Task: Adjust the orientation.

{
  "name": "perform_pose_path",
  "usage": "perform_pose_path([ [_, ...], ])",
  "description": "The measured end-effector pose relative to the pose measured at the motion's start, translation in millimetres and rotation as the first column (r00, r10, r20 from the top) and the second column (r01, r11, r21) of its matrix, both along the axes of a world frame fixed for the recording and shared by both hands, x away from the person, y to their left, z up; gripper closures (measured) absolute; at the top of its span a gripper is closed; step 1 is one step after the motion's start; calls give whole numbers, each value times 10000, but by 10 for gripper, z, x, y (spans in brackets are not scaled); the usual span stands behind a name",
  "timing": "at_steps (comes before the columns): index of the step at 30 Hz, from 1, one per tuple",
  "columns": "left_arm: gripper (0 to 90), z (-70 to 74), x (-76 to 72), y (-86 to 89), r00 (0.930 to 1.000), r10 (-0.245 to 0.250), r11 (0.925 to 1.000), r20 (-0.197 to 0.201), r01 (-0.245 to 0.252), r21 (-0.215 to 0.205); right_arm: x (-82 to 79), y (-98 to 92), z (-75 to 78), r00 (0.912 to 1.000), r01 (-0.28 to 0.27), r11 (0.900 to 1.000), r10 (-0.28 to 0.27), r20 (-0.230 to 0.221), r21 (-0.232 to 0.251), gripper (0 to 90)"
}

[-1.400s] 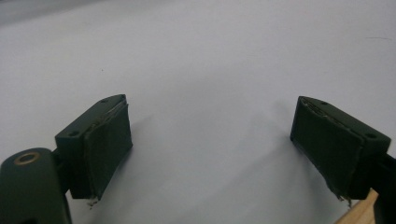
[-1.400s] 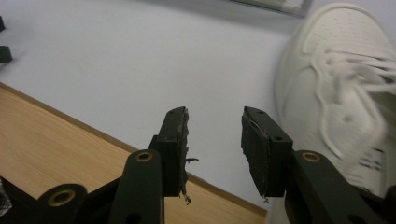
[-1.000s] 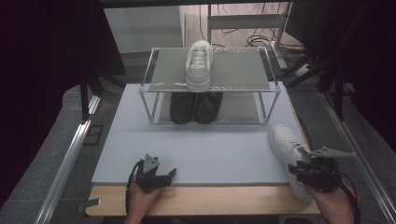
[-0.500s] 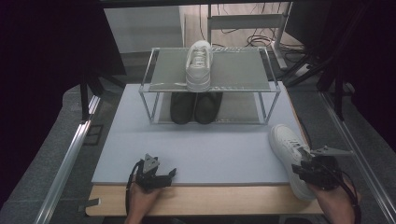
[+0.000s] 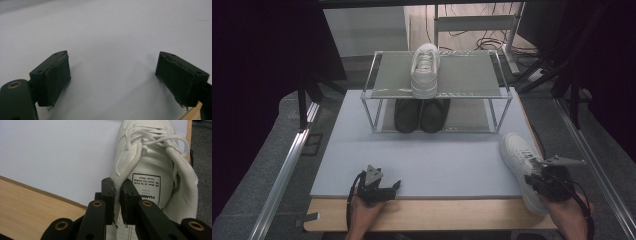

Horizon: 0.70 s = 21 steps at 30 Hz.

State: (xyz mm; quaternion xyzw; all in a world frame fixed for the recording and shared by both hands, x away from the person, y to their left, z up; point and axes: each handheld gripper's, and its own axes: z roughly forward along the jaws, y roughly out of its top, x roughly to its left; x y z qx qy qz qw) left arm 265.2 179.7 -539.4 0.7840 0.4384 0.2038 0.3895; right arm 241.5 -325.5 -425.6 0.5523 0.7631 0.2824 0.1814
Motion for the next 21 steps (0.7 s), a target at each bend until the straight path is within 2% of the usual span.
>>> perform_pose_path([
  [13, 123, 0, 0, 0, 10000, -2, 10000, -1, 2, 1, -7, 154, -5, 9983, -545, 9985, 546, 201, -76, 841],
  [21, 123, 0, 0, 0, 10000, 0, 10000, 1, 0, -1, 26, 333, -5, 9939, -1089, 9941, 1089, 165, -34, 842],
])
